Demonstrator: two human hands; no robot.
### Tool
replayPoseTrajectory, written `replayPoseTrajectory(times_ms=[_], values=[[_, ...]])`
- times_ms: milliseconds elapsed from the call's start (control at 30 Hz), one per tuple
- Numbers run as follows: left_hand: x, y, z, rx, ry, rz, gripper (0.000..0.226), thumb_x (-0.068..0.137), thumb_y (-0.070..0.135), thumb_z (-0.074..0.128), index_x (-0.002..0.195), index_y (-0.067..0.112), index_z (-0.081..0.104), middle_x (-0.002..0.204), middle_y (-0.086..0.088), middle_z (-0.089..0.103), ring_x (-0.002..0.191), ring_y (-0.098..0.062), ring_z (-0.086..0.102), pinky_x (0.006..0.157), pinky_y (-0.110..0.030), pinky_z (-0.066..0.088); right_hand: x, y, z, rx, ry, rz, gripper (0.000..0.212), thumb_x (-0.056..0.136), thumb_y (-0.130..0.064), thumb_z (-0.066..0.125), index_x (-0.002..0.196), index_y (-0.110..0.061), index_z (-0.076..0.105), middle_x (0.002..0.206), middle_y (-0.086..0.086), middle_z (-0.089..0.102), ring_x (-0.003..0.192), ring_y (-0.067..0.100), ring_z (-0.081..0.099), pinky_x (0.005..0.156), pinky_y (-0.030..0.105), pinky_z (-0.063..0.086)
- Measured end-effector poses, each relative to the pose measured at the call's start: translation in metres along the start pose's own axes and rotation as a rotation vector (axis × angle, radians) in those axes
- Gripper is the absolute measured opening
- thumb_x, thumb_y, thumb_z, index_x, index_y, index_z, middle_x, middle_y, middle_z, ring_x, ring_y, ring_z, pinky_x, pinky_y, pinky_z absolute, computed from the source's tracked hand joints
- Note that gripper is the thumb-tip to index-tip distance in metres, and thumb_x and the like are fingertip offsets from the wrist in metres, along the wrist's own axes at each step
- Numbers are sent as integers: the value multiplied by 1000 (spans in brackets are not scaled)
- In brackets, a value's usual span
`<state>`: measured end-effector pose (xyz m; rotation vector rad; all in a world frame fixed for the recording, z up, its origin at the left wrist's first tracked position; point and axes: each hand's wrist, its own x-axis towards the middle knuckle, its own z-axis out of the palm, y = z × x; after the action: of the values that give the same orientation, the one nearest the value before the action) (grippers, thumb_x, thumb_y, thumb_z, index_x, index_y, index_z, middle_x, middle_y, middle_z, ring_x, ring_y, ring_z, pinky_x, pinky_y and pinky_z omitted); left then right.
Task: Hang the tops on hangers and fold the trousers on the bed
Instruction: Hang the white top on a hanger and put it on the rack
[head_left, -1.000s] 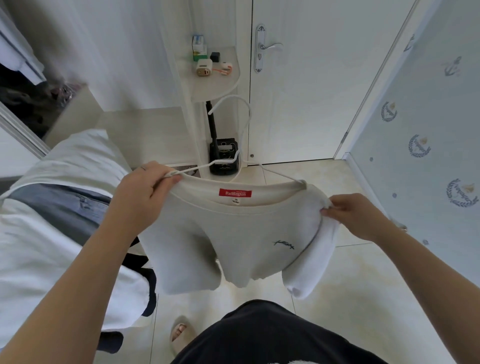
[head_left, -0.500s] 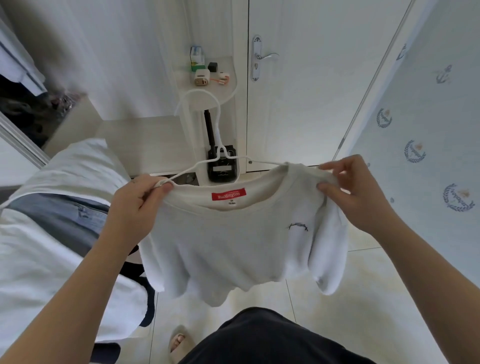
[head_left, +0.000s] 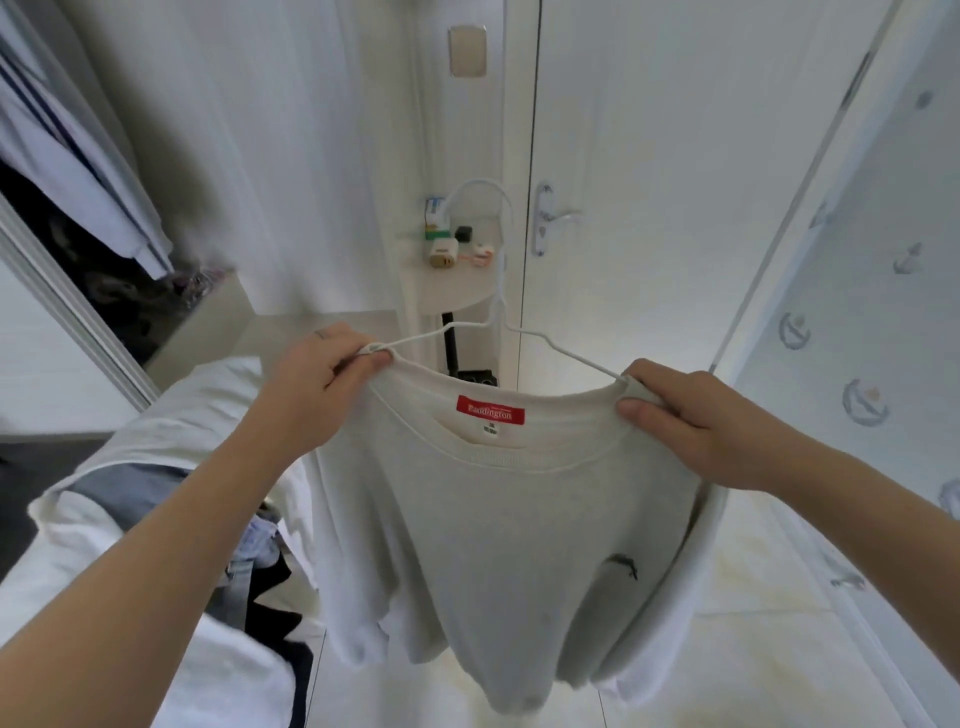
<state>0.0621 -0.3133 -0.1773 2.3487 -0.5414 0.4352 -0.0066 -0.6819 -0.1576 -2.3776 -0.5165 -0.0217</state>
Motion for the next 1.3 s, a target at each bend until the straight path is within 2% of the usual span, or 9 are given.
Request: replayPoseTrajectory(times_ms=[100, 233, 467, 733, 833, 933, 1033, 1133, 1300], values=[[33, -2, -21, -5, 18, 1, 19, 98, 27, 56, 83, 21, 67, 75, -3, 55, 76, -8, 53, 70, -14, 37, 31, -21, -20, 99, -55, -21, 23, 104, -34, 48, 93, -17, 59, 75, 7, 60, 68, 26, 53, 63, 38, 45], [96, -22, -48, 70, 45, -20, 34, 100, 35, 57, 94, 4, 70, 85, -13, 62, 84, -24, 58, 81, -32, 44, 84, -64, -42, 291, -202, -19, 25, 98, -3, 51, 83, -21, 59, 63, 0, 52, 57, 15, 43, 52, 23, 36], [208, -68, -106, 115, 214, -78, 53, 88, 65, 36, 95, 23, 67, 89, 5, 63, 92, -22, 59, 89, -50, 49, 189, -142, -43, 590, 29, -36, 8, 69, -11, 54, 76, -7, 57, 66, 3, 49, 59, 15, 48, 53, 25, 36], [292, -99, -211, -21, 359, -78, 70, 78, 79, 39, 136, 42, 54, 144, 10, 53, 139, -20, 42, 115, -49, 35, 315, -233, -47, 573, 237, -132, 15, 64, -14, 54, 76, -10, 62, 67, 5, 52, 63, 19, 51, 58, 27, 39], [309, -109, -246, -62, 424, 27, 43, 92, 59, 55, 129, 36, 58, 133, 11, 58, 128, -14, 49, 110, -34, 40, 369, -265, -49, 514, 332, -142, 22, 63, -16, 55, 79, -1, 58, 70, 8, 46, 70, 23, 44, 65, 33, 33], [316, -108, -275, -111, 481, 147, 15, 97, 36, 63, 110, 29, 63, 109, 11, 65, 103, -4, 58, 79, -5, 38, 423, -297, -51, 486, 393, -173, 22, 63, -16, 54, 80, -2, 54, 74, 8, 39, 73, 24, 37, 65, 35, 27], [319, -104, -300, -200, 477, 217, 7, 95, 33, 66, 95, 27, 65, 89, 14, 69, 86, -3, 62, 71, -13, 44, 476, -329, -54, 454, 461, -219, 2, 76, -7, 54, 75, -9, 54, 75, 7, 38, 72, 22, 34, 64, 33, 26], [329, -106, -322, -225, 420, 217, 13, 92, 41, 68, 86, 29, 65, 82, 14, 68, 72, -7, 59, 64, -18, 45, 528, -358, -60, 419, 508, -224, 30, 81, -3, 52, 58, -19, 42, 68, 8, 32, 69, 21, 32, 64, 34, 26], [357, -116, -339, -188, 351, 178, 31, 88, 50, 70, 81, 21, 63, 63, 17, 57, 55, -2, 47, 56, -17, 36, 603, -398, -76, 394, 583, -196, 21, 86, -10, 53, 68, -16, 45, 66, 4, 32, 62, 20, 29, 57, 30, 22]])
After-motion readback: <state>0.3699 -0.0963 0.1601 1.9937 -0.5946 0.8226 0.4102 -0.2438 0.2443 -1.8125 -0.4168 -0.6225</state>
